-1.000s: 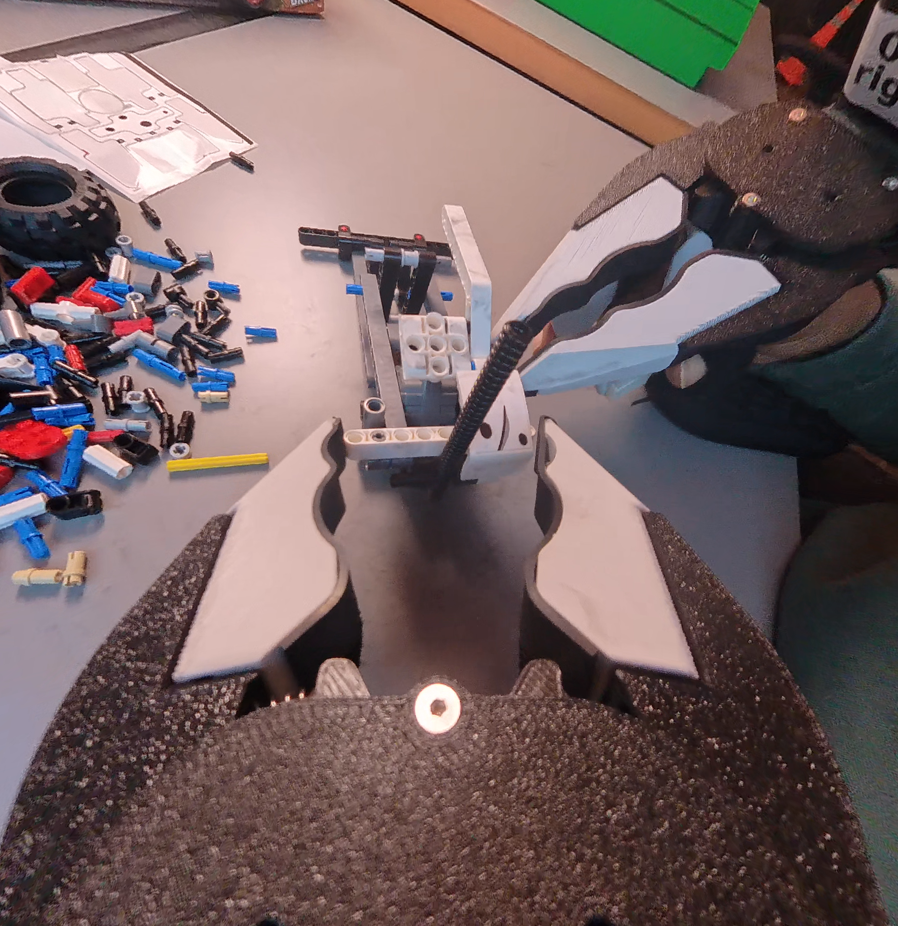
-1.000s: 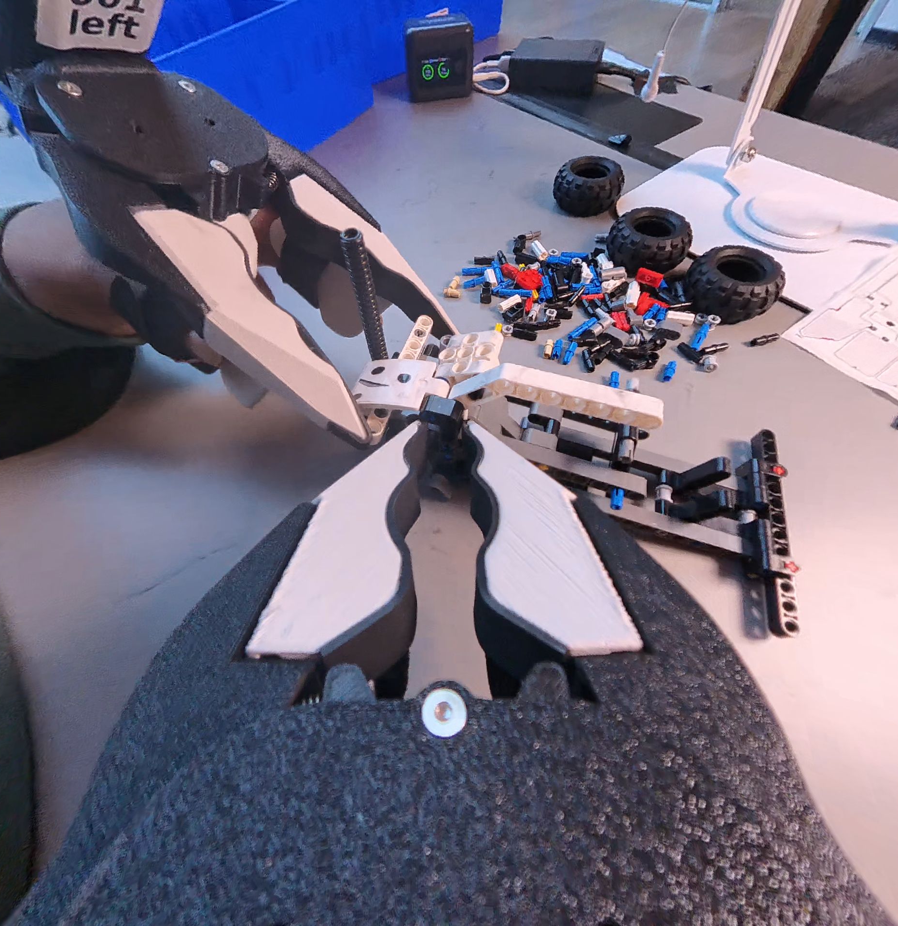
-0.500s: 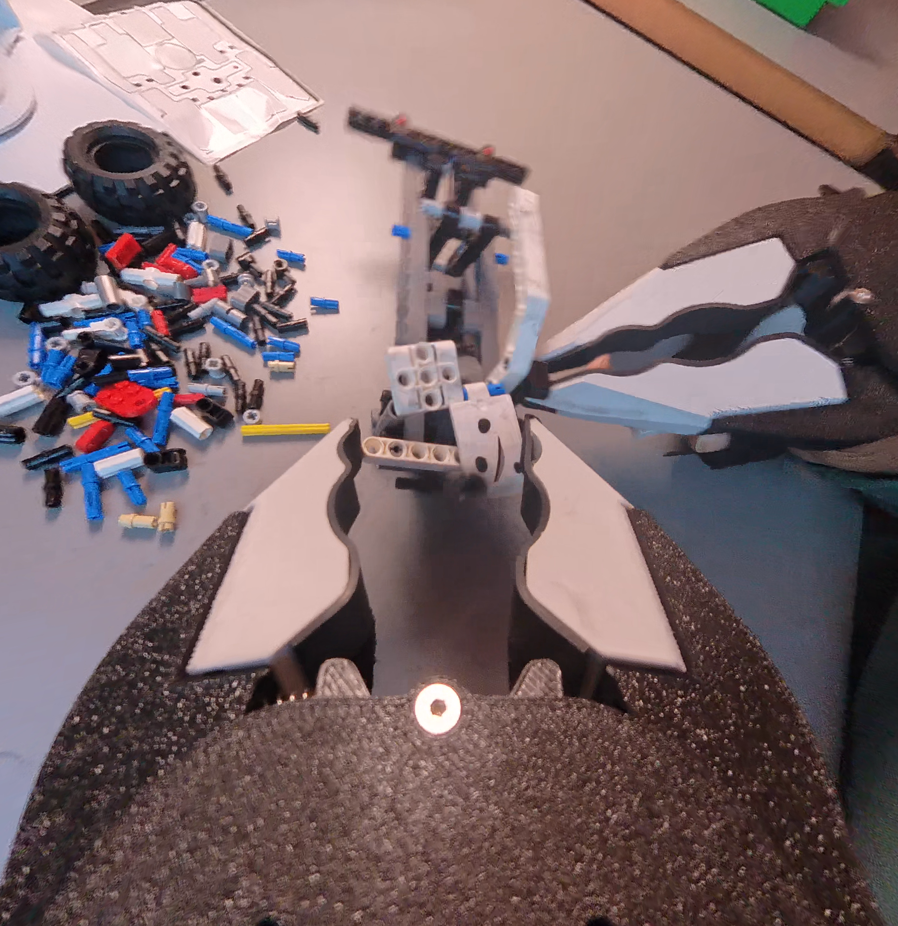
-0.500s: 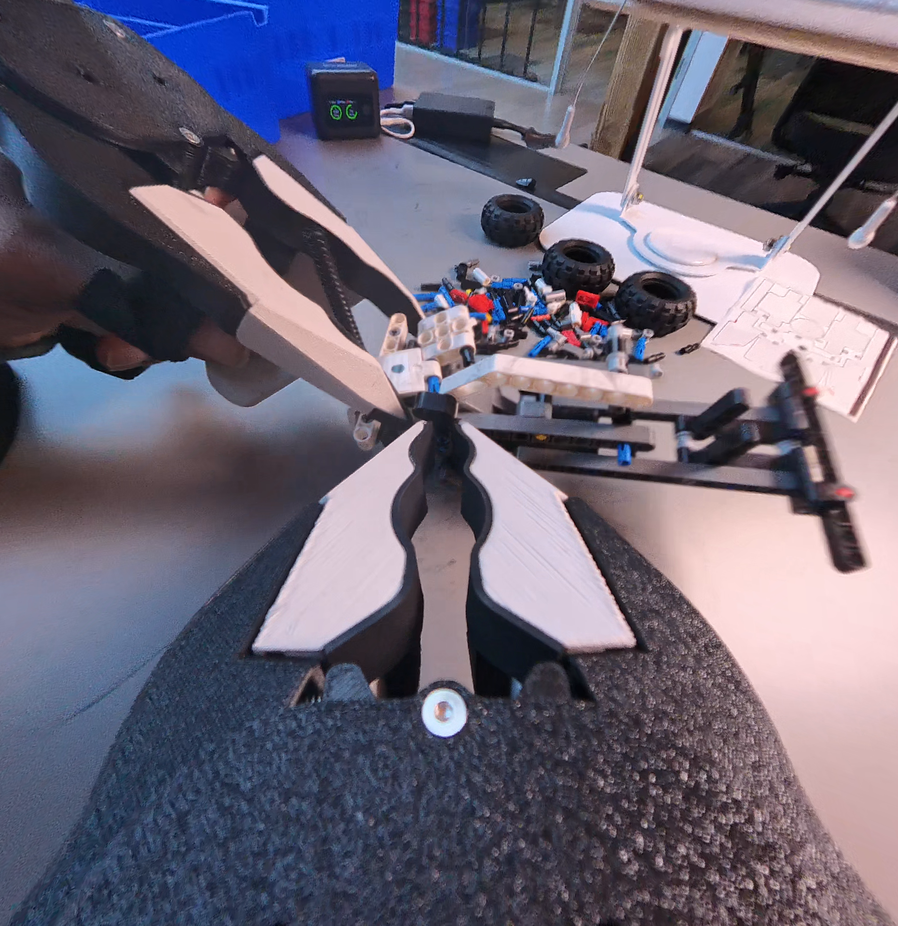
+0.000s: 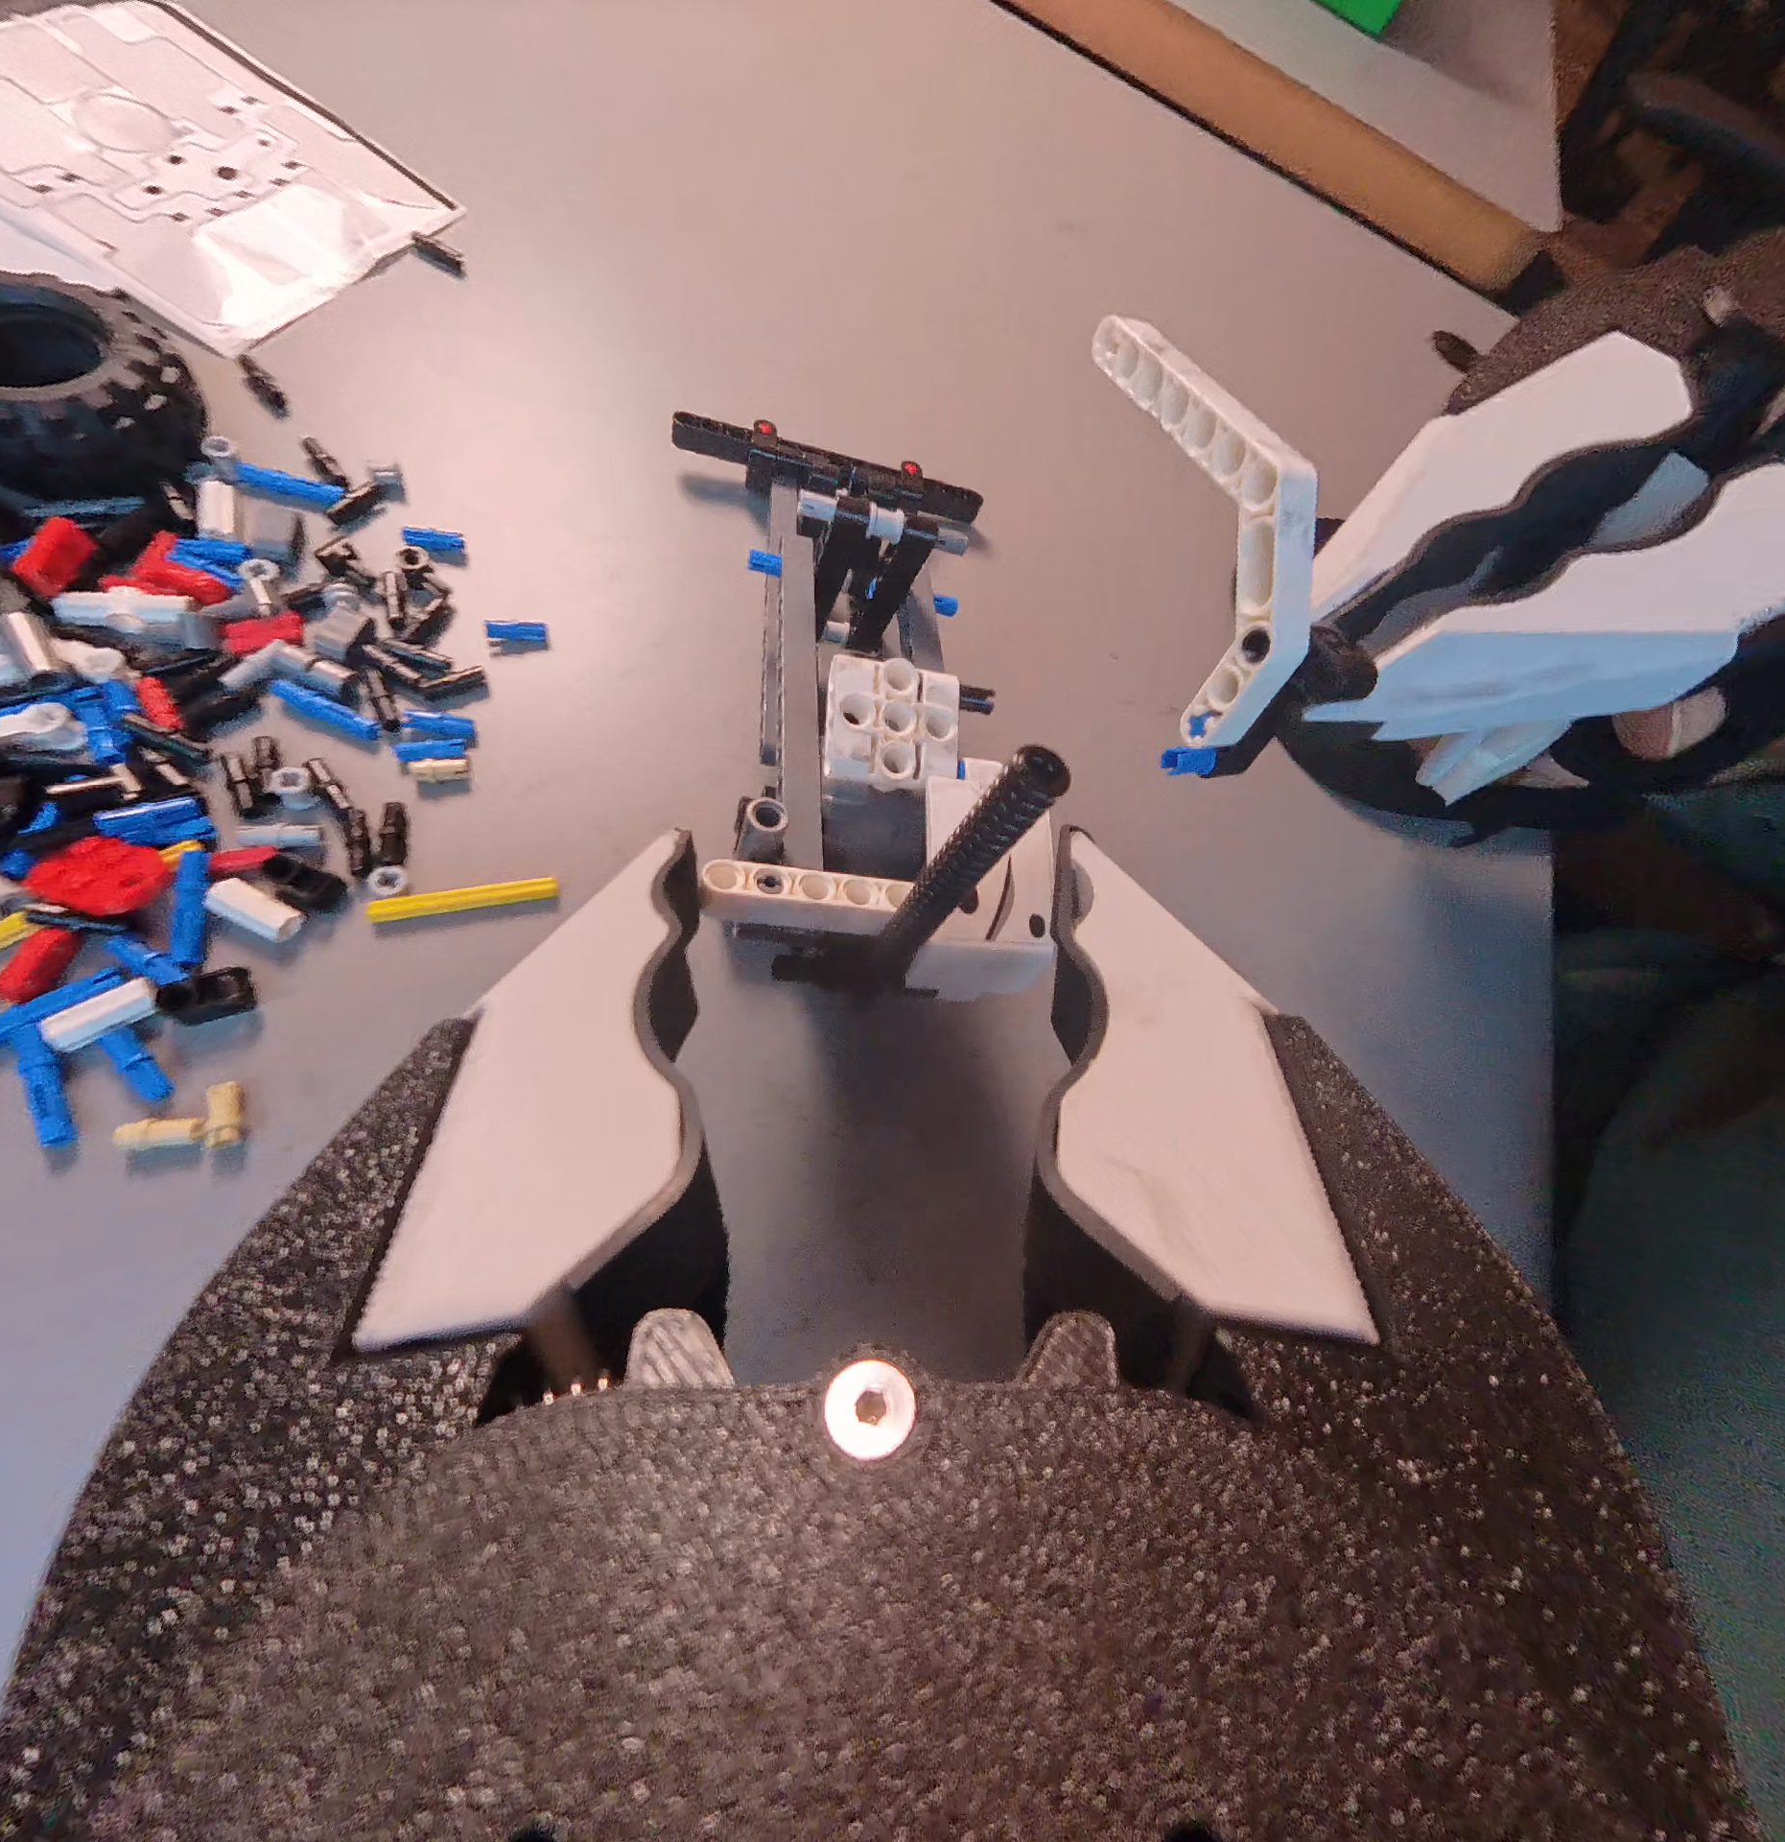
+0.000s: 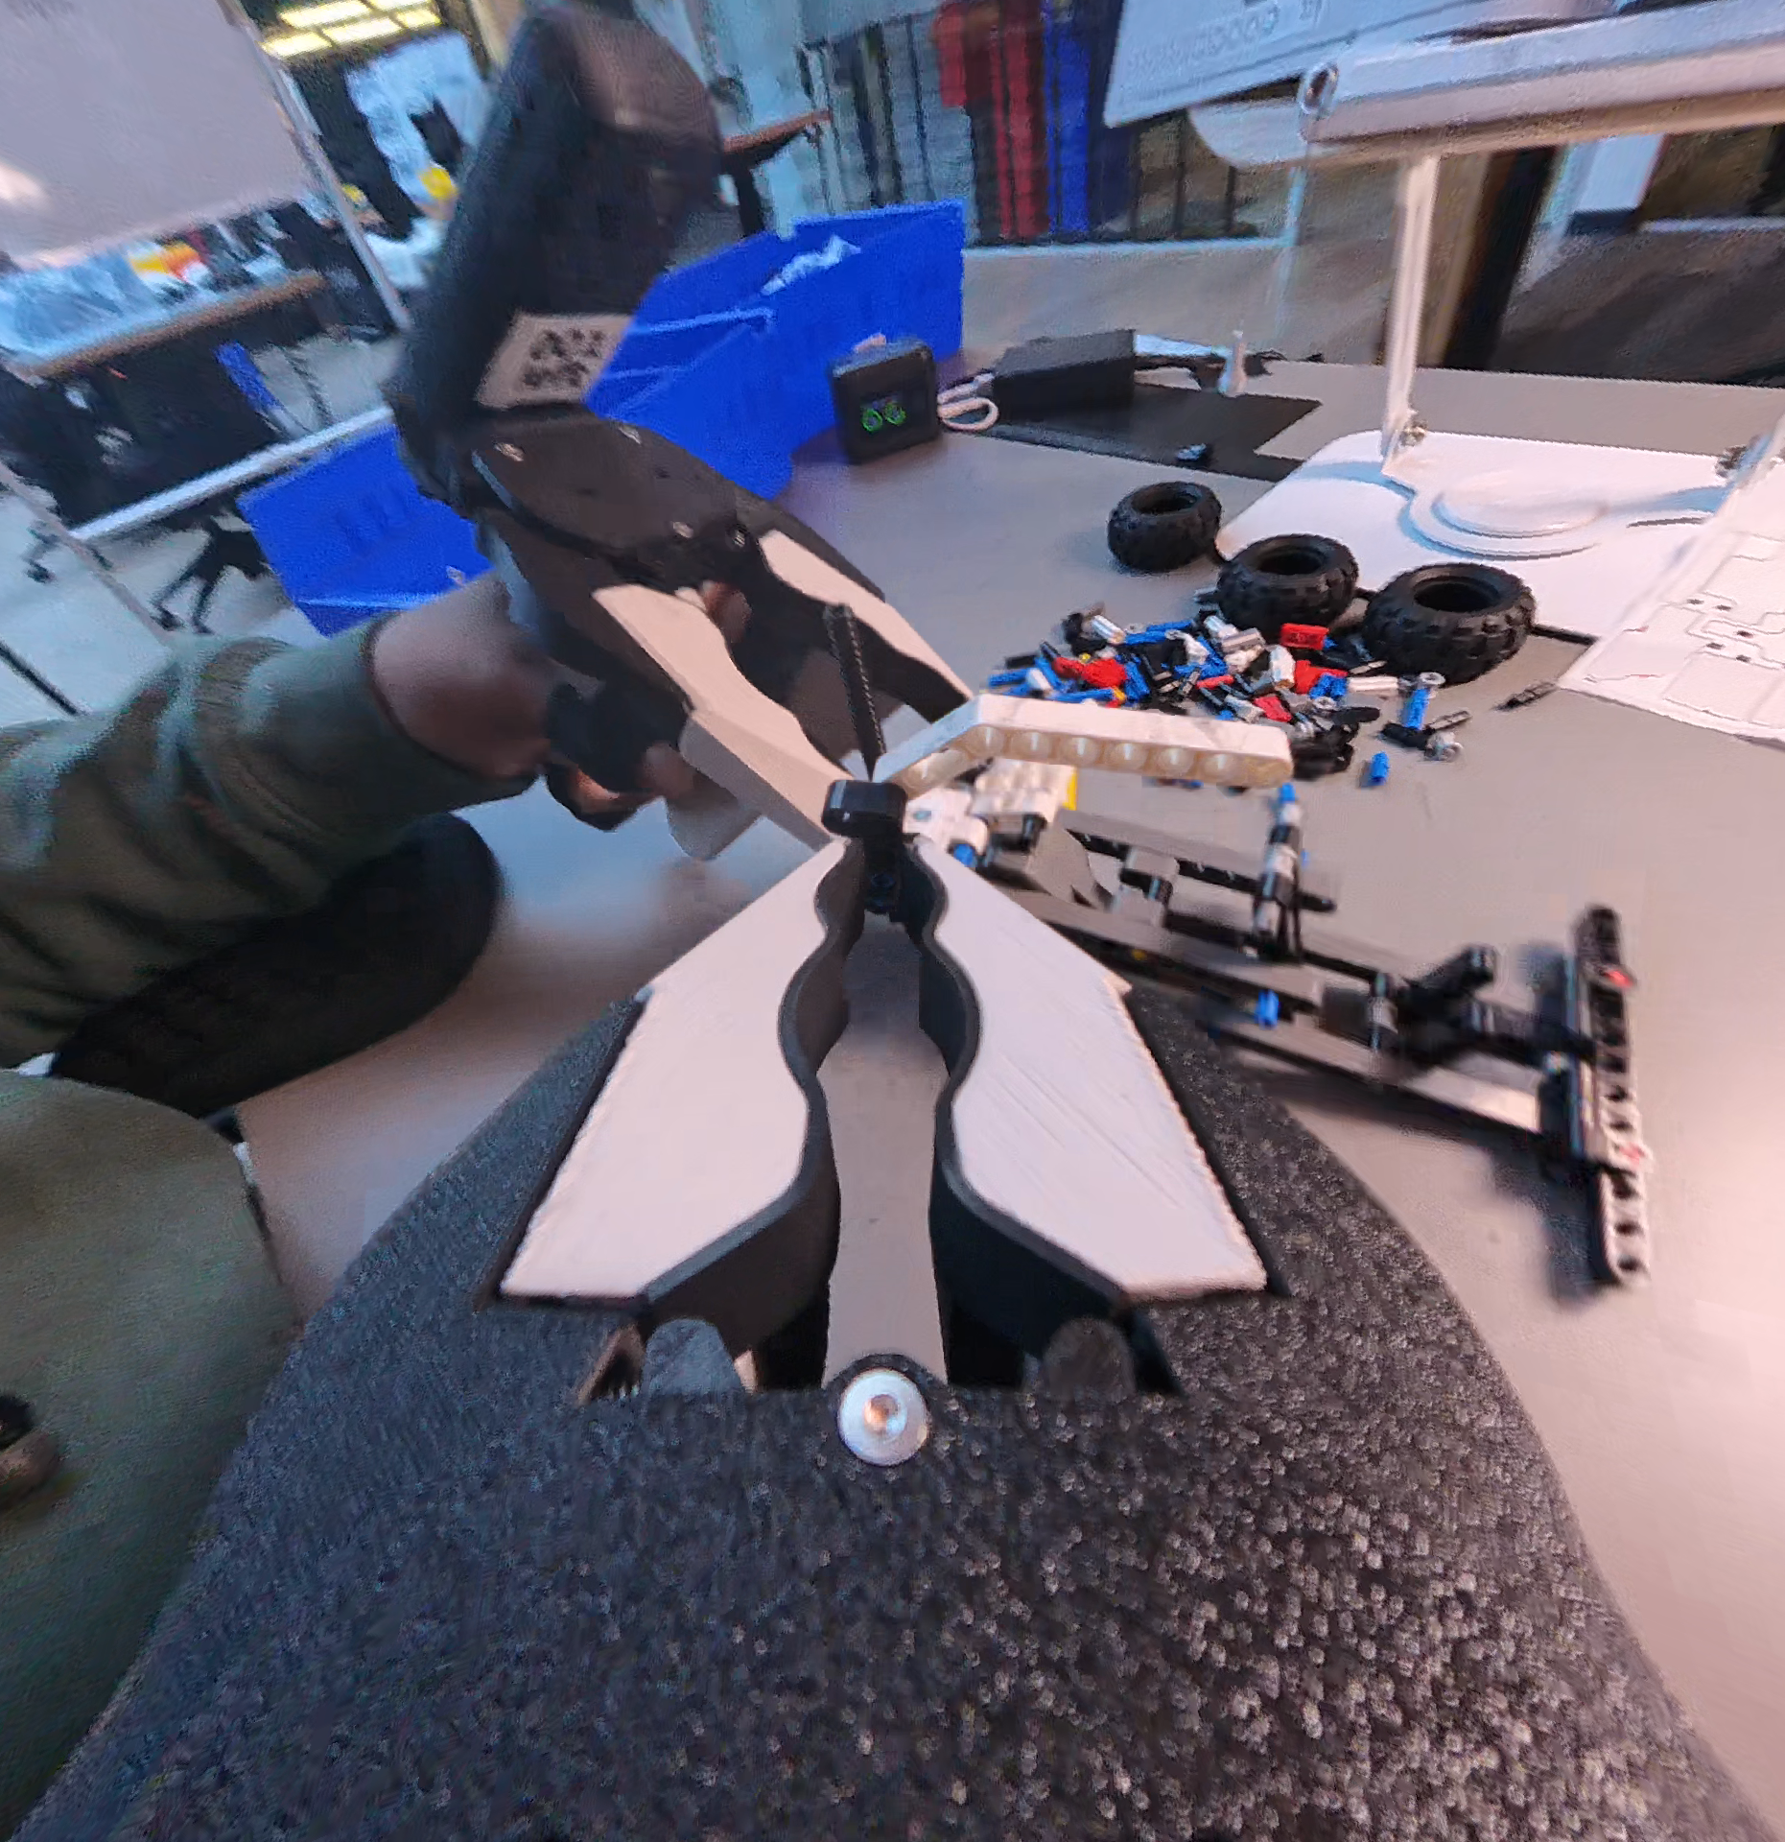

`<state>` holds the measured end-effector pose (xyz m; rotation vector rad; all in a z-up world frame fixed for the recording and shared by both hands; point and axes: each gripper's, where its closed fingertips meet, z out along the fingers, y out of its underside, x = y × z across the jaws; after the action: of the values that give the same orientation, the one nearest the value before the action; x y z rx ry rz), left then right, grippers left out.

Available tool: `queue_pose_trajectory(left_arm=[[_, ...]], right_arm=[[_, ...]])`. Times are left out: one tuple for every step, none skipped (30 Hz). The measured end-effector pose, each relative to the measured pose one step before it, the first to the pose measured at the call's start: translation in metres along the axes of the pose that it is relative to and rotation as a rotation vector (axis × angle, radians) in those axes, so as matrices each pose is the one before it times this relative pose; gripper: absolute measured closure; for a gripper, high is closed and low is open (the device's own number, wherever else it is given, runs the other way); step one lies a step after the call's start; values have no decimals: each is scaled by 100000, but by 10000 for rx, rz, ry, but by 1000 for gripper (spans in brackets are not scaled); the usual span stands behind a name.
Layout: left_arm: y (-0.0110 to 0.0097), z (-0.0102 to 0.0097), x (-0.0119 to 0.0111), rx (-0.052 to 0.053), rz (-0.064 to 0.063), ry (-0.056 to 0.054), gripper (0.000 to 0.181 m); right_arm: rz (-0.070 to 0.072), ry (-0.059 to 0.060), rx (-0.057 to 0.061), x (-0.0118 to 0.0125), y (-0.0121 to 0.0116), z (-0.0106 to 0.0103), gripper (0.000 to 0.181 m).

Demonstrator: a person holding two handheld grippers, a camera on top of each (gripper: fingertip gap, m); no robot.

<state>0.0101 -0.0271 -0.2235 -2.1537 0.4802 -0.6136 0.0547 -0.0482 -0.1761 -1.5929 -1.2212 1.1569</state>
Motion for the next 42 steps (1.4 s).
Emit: queue_pose_trajectory(left_arm=[[-72,227,676,91,53,406,110],[-313,86,681,184,118,396,104],[-600,-185,473,286,102,285,96],[-703,-457,295,302,76,218,94],[-853,-689,234,389,63,195,94],[-978,-792,301,473,20,228,97],[-1057,-786,532,523,-38,350,103],[-1048,-662,934,526,-97,577,110],[-959,-449,1123,497,-193,677,119],[-768,-226,912,431,-261,554,126],[-497,-51,704,333,-255,444,131],[-259,50,635,241,-189,419,134],[-73,95,399,153,-149,291,138],[27,79,223,72,-102,195,140],[99,36,132,-3,-51,141,143],[79,-31,-50,-27,44,6,150],[-24,-125,-56,18,122,-22,157],[-262,-255,-127,131,31,-72,162],[-315,-348,-250,130,33,-127,168],[-267,-351,-253,104,31,-117,174],[-225,-293,-259,107,79,-127,174],[-253,-258,-183,145,65,-52,174],[-323,-251,-200,192,35,-47,174],[-320,-210,-258,172,63,-58,174],[-342,-181,-281,173,85,-34,175],[-416,-119,-250,202,36,19,175],[-506,-73,-274,231,-5,21,175],[-575,5,-278,224,-19,26,175],[-629,67,-218,200,5,60,175],[-634,104,-247,167,10,49,175],[-659,136,-401,150,83,-73,175],[-559,201,-323,68,108,1,175],[-535,251,-377,53,83,-22,175],[-481,295,-449,49,79,-51,175],[-353,349,-487,-9,41,-36,175],[-248,361,-527,-23,-51,-16,175],[-122,390,-413,-25,-106,79,175],[-18,379,-356,-33,-156,132,175],[90,336,-461,-15,-120,32,175],[261,270,-426,-55,-116,15,175],[151,138,-227,67,-172,110,175],[118,0,-194,86,-202,94,175]], right_arm=[[18,-634,264,-496,-605,-450,176],[-87,-637,375,-481,-730,-486,175],[-171,-596,339,-423,-685,-474,175],[-236,-679,289,-613,-663,-450,175],[-258,-570,247,-513,-673,-371,175],[-269,-417,141,-251,-525,-227,175],[-330,-352,35,-118,-355,-69,175],[-343,-250,-56,54,-233,114,175],[-367,-182,-175,167,-71,302,175],[-465,-164,-322,187,90,451,175],[-561,-143,-361,180,103,532,175],[-560,-134,-297,176,-58,569,175],[-483,-180,-257,141,-140,596,175],[-375,-199,-233,162,-160,585,175],[-265,-220,-210,182,-128,572,175],[-173,-252,-168,160,-120,518,176],[-96,-248,-160,164,-32,458,175],[-42,-185,-106,258,-39,361,175],[-13,-51,-156,445,93,320,175],[-38,-54,-26,394,-38,281,175],[-7,-87,7,329,-71,267,175],[22,-82,71,303,-134,214,175],[12,-5,80,420,-118,197,175],[21,-17,85,427,-79,178,175],[85,-48,128,435,-109,138,174],[125,-71,156,477,-161,112,174],[144,-57,107,516,-130,131,170],[116,-59,-20,492,-3,168,164],[2,-53,-41,441,-31,173,161],[-50,-27,54,450,-215,104,160],[-22,25,140,543,-398,-6,160],[-25,101,130,742,-388,-143,163],[4,145,113,871,-340,-234,167],[22,163,96,892,-228,-322,172],[37,95,62,735,-86,-360,173],[85,109,39,610,64,-362,173],[70,102,102,411,94,-346,173],[69,155,84,357,183,-358,173],[48,175,13,365,288,-326,173],[55,71,42,189,231,-309,173],[78,34,86,95,145,-232,173],[104,2,72,47,166,-125,173]])
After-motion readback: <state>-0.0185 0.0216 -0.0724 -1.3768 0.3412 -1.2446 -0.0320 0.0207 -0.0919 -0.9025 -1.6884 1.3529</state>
